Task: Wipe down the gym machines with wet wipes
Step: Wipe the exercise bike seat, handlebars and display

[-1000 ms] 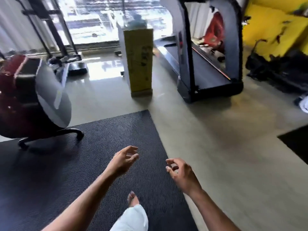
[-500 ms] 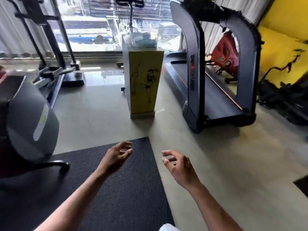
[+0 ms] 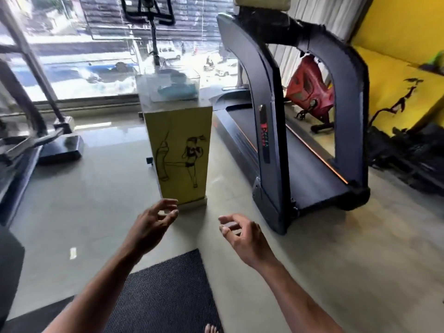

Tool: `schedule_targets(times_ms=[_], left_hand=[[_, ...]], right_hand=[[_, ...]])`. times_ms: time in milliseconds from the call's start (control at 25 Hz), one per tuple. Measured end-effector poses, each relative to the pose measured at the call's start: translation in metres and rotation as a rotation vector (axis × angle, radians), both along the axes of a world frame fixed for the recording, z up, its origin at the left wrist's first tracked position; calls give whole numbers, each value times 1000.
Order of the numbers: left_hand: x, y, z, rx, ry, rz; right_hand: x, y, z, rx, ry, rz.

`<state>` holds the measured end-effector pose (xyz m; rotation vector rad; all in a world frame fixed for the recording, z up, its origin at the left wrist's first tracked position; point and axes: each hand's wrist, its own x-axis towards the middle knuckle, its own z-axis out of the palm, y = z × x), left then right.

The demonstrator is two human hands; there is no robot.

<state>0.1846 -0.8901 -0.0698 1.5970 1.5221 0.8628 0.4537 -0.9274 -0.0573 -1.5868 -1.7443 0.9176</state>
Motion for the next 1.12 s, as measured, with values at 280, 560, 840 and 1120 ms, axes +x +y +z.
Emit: schedule_targets(times_ms=[280, 560, 840, 1120], left_hand=[[-31, 212, 15, 27, -87, 56], [-119, 394, 23, 66, 4, 77], [-145, 544, 31, 188, 25, 98], [-137, 701, 55, 395, 194, 161]], right_hand=[[-48, 226, 23, 44, -11, 42], [-135, 407, 34, 102, -30, 60], [-154, 548, 24, 66, 0, 22], [-140, 743, 48, 172, 34, 57]])
